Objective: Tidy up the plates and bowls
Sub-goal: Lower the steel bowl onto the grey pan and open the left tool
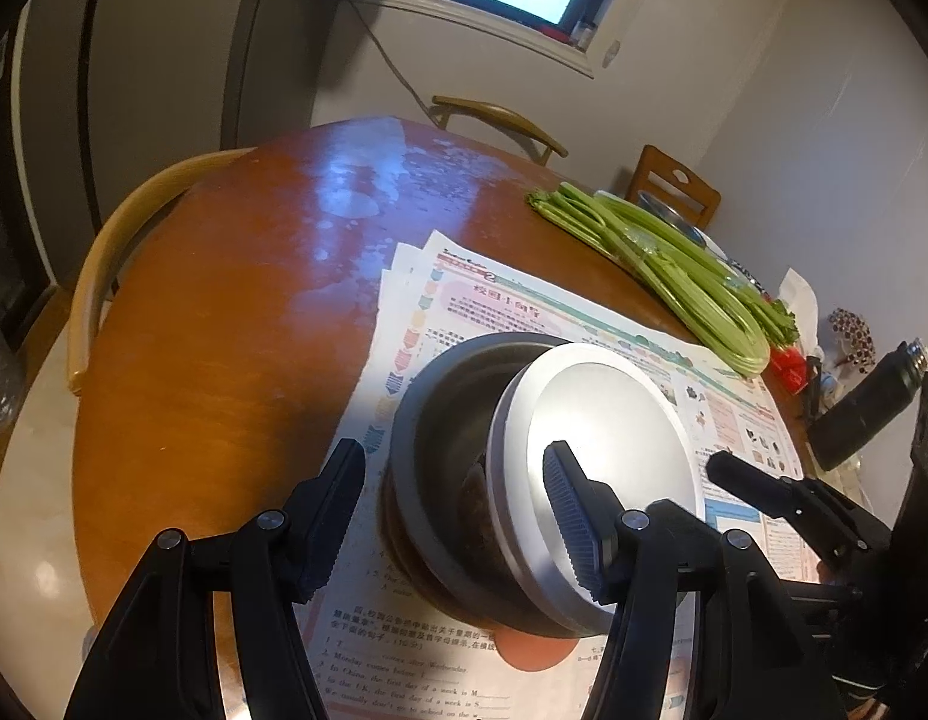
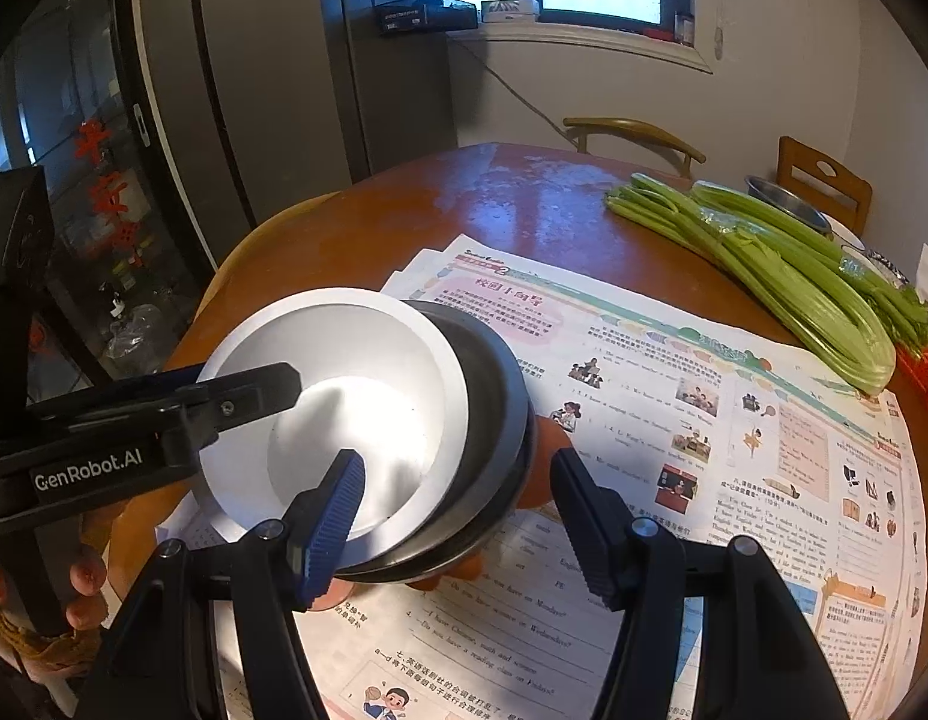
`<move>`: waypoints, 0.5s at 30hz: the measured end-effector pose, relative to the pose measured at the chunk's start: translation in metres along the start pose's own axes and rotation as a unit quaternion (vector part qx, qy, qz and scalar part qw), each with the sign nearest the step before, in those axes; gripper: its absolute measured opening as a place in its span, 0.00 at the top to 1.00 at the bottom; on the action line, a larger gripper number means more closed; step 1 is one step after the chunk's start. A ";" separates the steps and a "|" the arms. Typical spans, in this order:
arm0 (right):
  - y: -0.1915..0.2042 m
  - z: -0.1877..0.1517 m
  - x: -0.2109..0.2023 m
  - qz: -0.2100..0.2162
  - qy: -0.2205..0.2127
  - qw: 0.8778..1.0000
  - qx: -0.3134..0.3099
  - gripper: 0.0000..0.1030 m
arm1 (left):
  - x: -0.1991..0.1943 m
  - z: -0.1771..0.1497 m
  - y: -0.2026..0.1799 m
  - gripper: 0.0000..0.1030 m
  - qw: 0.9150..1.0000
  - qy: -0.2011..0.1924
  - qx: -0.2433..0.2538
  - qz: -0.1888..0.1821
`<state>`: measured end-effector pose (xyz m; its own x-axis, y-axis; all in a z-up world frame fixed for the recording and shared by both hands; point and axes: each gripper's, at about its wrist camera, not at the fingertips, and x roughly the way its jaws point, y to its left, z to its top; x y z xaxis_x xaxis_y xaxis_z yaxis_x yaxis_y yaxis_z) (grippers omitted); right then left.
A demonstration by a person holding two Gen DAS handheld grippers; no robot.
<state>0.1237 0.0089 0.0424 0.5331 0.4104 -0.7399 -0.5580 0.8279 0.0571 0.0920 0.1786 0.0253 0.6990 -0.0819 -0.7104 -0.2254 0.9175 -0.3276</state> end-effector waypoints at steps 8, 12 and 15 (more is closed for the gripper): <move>0.000 0.001 -0.012 0.002 -0.011 1.000 -0.001 0.38 | -0.014 -0.004 -0.004 0.38 1.000 -0.016 0.005 0.019; 0.000 0.000 -0.021 0.004 -0.019 1.000 0.000 0.38 | -0.024 -0.007 -0.010 0.38 0.999 -0.028 0.009 0.022; 0.000 -0.002 -0.029 0.005 -0.025 1.000 -0.002 0.38 | -0.030 -0.008 -0.014 0.38 0.999 -0.035 0.012 0.024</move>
<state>0.1074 -0.0034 0.0625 0.5581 0.4372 -0.7053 -0.5665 0.8218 0.0611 0.0683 0.1649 0.0462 0.7335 -0.0121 -0.6796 -0.2432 0.9290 -0.2790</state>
